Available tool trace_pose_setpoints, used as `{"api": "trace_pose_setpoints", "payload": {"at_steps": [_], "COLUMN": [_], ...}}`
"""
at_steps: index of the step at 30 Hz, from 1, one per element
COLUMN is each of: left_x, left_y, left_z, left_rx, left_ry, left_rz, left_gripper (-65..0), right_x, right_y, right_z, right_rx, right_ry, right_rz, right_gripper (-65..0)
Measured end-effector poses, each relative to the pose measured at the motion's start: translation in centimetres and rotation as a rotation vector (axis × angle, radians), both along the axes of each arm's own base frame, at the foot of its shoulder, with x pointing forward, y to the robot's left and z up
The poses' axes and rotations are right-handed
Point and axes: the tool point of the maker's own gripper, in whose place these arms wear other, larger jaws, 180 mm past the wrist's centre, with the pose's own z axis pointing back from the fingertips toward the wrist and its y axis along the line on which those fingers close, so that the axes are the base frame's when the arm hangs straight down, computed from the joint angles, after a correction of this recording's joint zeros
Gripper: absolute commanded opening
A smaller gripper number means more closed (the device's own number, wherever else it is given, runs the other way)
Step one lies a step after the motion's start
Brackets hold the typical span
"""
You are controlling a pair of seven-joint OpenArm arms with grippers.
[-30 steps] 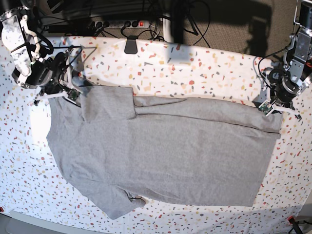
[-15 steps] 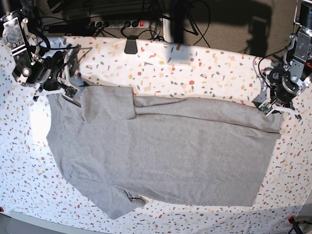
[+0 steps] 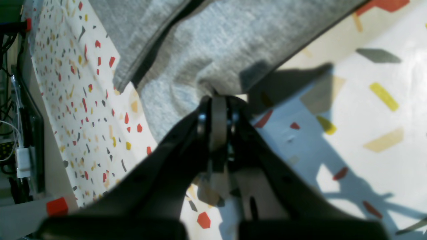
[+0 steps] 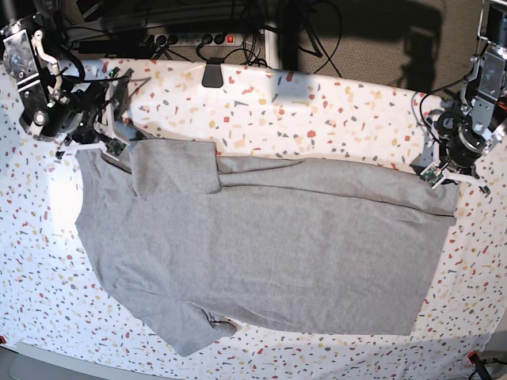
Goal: Fold the T-shirt properly
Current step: 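Regrasp the shirt's collar-side edge with both grippers, then lift the shirt and drag it toward the robot with both grippers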
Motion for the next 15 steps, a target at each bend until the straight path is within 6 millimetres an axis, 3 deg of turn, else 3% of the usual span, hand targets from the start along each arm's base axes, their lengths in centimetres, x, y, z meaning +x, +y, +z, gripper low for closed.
{"api": "trace_pose_setpoints", "payload": {"at_steps": [8, 12, 15], "left_x": [0.0, 0.0, 0.0], "left_y": [0.0, 0.0, 0.0], "left_z": [0.0, 0.0, 0.0], "left_rx": [0.000, 0.001, 0.000], "left_ry": [0.000, 0.001, 0.000], "left_rz": [0.000, 0.001, 0.000], "left_gripper": [-65.0, -65.0, -65.0], "right_x": [1.5, 1.3, 1.3], "right_y": [-1.3, -1.4, -1.4], "right_z": [-0.3, -0.5, -0.4], "right_rx": [-0.048, -0.049, -0.049], "right_ry": [-0.082, -0.075, -0.076], "right_rz": [0.040, 0.038, 0.039], "right_gripper": [-47.4, -65.0, -65.0]}}
